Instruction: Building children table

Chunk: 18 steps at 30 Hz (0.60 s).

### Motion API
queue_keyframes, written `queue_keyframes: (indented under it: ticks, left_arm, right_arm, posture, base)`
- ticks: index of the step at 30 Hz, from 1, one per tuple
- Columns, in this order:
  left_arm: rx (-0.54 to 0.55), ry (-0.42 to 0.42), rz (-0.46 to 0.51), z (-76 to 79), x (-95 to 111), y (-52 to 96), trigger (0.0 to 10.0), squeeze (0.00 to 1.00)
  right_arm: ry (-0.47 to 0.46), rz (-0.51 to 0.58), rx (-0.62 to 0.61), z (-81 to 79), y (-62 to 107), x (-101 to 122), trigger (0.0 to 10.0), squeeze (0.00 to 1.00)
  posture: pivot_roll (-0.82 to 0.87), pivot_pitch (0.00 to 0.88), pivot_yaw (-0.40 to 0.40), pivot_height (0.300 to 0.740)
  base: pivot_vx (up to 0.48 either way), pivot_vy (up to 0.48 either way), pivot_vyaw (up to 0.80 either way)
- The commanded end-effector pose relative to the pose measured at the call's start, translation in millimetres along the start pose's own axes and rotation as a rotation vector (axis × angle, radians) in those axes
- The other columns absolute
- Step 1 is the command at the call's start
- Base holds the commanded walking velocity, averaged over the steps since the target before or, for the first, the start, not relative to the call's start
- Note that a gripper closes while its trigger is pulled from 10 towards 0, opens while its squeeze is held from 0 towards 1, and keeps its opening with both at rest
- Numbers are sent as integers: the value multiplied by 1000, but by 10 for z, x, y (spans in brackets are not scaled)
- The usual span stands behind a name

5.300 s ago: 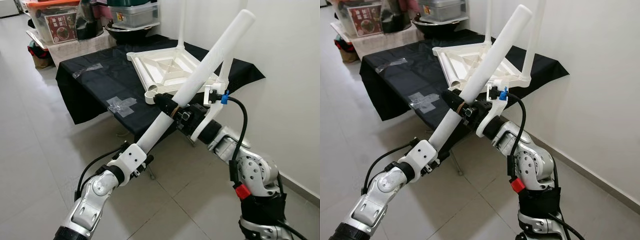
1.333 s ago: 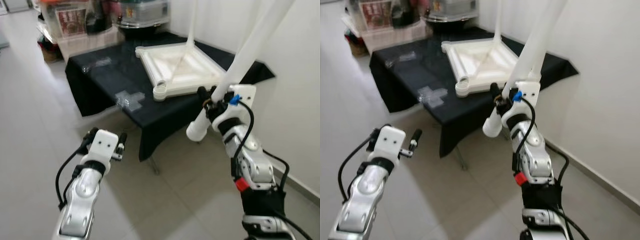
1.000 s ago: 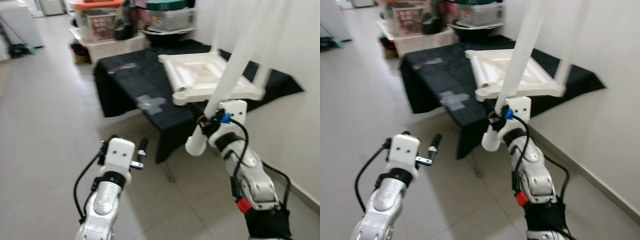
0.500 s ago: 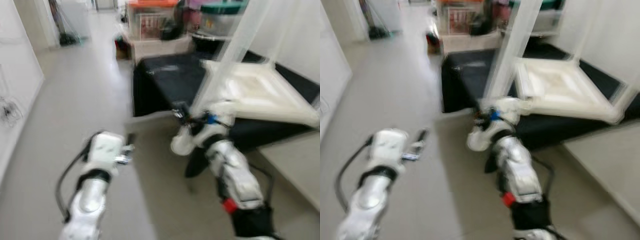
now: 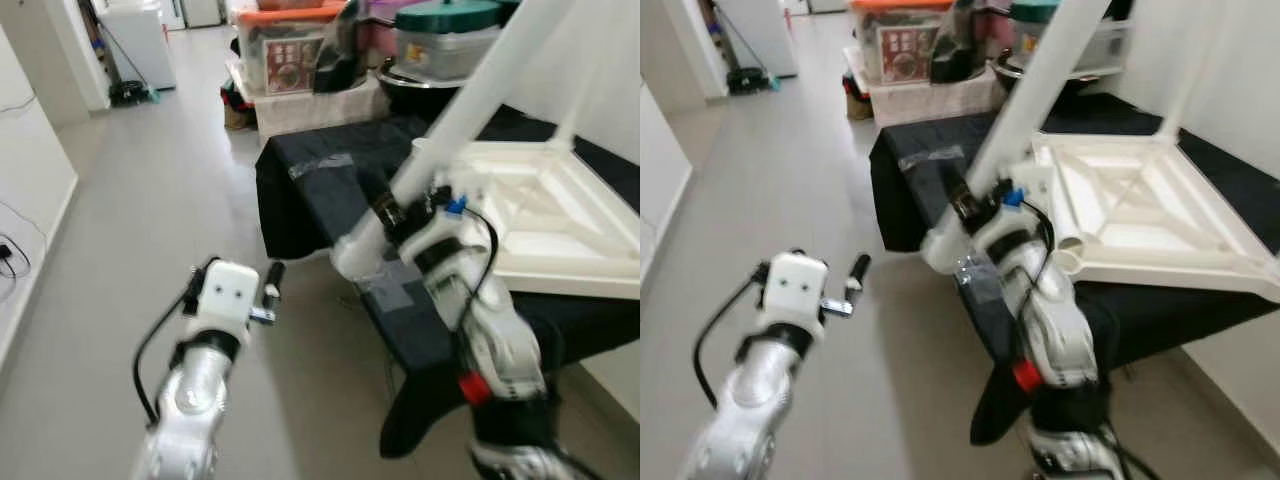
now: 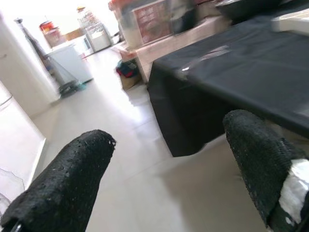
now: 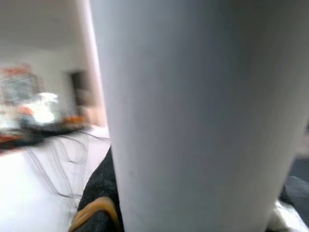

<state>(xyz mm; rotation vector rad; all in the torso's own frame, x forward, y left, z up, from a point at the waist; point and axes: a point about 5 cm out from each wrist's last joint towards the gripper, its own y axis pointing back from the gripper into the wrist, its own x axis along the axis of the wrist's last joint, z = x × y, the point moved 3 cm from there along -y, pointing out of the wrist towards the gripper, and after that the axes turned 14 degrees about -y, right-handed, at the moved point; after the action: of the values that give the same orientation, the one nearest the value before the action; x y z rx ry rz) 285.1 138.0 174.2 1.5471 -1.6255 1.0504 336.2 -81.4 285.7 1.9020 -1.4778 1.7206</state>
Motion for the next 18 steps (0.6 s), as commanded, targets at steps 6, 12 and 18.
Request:
queue_keyframes:
  ticks: [6, 12, 18]
  left_arm:
    - [16, 5, 36, -20, 122, -35, 10000, 0]
    - [60, 17, 12, -142, 82, -66, 10000, 0]
    - [45, -2, 14, -109, 79, -53, 10000, 0]
  right_arm:
    - [9, 75, -14, 69, -67, 273, 10000, 0]
    - [-5, 35, -51, 164, -34, 152, 10000, 0]
    - [-9, 13, -75, 229, -5, 128, 10000, 0]
  posture:
    - [107, 4, -19, 740]
    - [111, 11, -21, 740]
    - [109, 13, -22, 740]
  base:
    - [0, -314, 0]
    - [0, 0, 0]
    - [140, -223, 0]
